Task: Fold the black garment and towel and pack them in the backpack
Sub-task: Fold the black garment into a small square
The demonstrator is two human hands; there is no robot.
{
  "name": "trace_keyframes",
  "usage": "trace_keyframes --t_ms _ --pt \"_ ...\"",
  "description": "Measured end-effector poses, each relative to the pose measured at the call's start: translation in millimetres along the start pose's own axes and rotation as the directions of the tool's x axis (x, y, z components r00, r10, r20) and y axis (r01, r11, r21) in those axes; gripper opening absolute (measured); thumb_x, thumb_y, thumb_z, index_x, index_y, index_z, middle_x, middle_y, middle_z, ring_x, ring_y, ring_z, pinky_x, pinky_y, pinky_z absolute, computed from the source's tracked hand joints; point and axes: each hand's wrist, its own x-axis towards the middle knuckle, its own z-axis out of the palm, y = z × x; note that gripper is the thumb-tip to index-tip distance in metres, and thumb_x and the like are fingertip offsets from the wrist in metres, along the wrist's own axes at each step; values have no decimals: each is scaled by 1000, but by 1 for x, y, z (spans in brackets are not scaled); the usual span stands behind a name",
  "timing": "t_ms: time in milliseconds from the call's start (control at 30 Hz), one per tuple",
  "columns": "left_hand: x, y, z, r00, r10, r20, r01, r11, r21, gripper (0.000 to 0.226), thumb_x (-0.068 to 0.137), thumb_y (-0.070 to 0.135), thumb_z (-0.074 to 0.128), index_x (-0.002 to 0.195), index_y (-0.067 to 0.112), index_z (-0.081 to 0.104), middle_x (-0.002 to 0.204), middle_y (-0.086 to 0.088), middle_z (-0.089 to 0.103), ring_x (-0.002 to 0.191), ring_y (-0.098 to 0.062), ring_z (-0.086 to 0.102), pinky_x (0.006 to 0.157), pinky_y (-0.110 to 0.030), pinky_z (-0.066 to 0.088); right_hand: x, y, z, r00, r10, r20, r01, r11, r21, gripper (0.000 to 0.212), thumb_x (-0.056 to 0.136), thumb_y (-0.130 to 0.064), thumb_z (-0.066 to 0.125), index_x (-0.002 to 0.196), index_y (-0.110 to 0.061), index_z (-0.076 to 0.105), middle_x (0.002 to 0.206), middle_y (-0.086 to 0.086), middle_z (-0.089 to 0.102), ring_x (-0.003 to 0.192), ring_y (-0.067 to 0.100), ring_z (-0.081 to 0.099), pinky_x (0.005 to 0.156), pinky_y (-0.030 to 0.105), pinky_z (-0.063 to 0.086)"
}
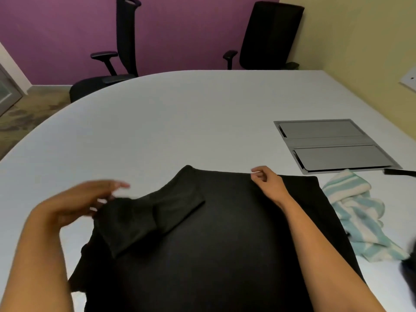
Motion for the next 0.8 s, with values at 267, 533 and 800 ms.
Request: trace_keyframes --t_ms 267,533,800 --pt "82 2 69 944 -88 -317 155 968 195 18 93 30 53 105 17 59 103 -7 69 88 -24 63 77 -31 50 4 34 -31 996 14 -84 -52 880 -473 39 92 -14 56 130 -16 49 127 6 56 118 23 52 97 35 43" --pt "145 49 126 964 -205 -168 262 822 505 76 82 53 63 138 7 41 140 -13 46 127 -30 46 102 -39 39 40 48 -75 989 143 22 -53 503 -863 64 91 -12 53 148 -17 25 150 8 33 134 29 36 104 41 35" --pt "155 58 128 955 -137 -264 256 832 492 55 80 9 69 131 7 49 131 -16 50 117 -32 52 93 -35 44 59 66 -77 964 247 98 -27 458 -889 71 89 -17 55 150 -16 19 153 8 27 138 27 32 110 41 29"
